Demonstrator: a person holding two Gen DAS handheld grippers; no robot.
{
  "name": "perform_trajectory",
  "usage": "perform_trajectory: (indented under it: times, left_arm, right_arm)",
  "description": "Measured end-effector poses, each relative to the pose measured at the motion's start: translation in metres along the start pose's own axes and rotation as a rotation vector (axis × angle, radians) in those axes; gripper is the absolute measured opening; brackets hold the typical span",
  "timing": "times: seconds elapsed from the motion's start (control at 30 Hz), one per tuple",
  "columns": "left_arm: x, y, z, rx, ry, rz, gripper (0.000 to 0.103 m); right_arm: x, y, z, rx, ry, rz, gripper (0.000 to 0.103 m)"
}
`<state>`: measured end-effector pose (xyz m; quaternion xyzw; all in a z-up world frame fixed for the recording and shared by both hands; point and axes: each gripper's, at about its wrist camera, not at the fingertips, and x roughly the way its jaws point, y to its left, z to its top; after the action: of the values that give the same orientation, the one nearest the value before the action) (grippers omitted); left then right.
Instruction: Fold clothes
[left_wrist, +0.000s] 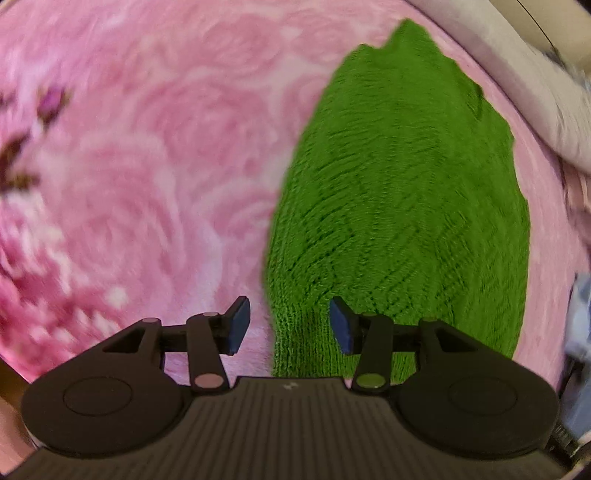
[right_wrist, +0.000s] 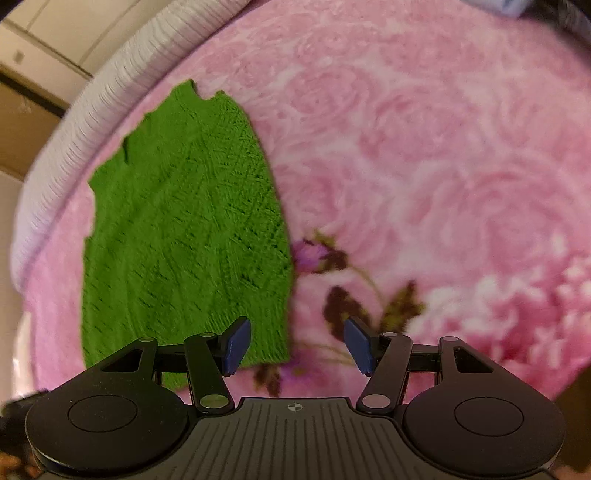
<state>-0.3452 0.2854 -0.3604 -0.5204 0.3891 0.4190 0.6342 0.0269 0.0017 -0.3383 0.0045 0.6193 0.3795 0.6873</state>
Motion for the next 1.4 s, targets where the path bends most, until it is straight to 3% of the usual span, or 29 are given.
perform_trajectory:
  times: [0.2,0.23,0.27,0.3,0.4,0.53,0.63,0.73,0.87,0.9,0.97,1.03,1.17,1.3,1.4]
  left_arm:
    - [0.017,0.011,-0.008,-0.106,-0.051,-0.058,0.043]
    - [0.018,0.008,-0.009,-0.094,-0.063,-0.062,0.037]
    - [0.018,0.004,-0.008,-0.066,-0.065,-0.072,0.027]
    - [0.017,0.001,-0.008,-0.038,-0.067,-0.082,0.009]
    - [0.007,-0.006,-0.006,0.021,-0.091,-0.095,0.005]
    - [-0.030,-0.001,-0.018,0.100,-0.164,-0.124,0.005]
    - [-0.047,0.006,-0.033,0.140,-0.157,-0.121,0.005]
    - [-0.041,0.012,-0.050,0.163,-0.111,-0.049,0.005]
    - [-0.031,0.021,-0.061,0.122,-0.036,0.072,0.008]
    - [-0.034,0.020,-0.060,0.127,-0.035,0.106,0.014]
    - [-0.044,0.015,-0.055,0.152,-0.055,0.182,0.015]
    - [-0.058,0.006,-0.048,0.195,-0.106,0.229,0.015]
    - [-0.065,-0.030,-0.023,0.284,-0.183,0.139,0.015]
    - [-0.033,-0.077,-0.001,0.395,-0.178,0.084,0.015]
    - [-0.006,-0.099,0.021,0.404,-0.142,0.052,0.015]
  right_arm:
    - [0.028,-0.006,0.000,0.062,0.009,0.121,0.059]
    - [0.031,-0.002,0.001,0.042,0.011,0.120,0.056]
    - [0.035,0.002,0.002,0.022,0.013,0.120,0.028]
    - [0.039,0.006,0.004,0.002,0.015,0.119,0.006]
    - [0.037,0.021,0.009,-0.087,0.003,0.110,0.005]
    - [-0.004,0.021,0.014,-0.155,-0.041,0.110,0.004]
    - [-0.030,0.015,0.005,-0.181,-0.025,0.112,0.003]
    - [-0.034,0.014,-0.014,-0.220,0.048,0.062,0.004]
    - [-0.019,0.004,-0.033,-0.196,0.174,-0.052,0.006]
    - [-0.017,0.003,-0.034,-0.202,0.201,-0.095,0.010]
    - [-0.014,0.003,-0.033,-0.230,0.240,-0.188,0.020]
    - [-0.022,0.008,-0.023,-0.272,0.210,-0.252,0.029]
    - [-0.038,0.032,0.006,-0.373,0.096,-0.229,0.033]
    - [-0.014,0.061,0.035,-0.435,0.076,-0.161,0.034]
    - [0.016,0.085,0.053,-0.466,0.064,-0.140,0.034]
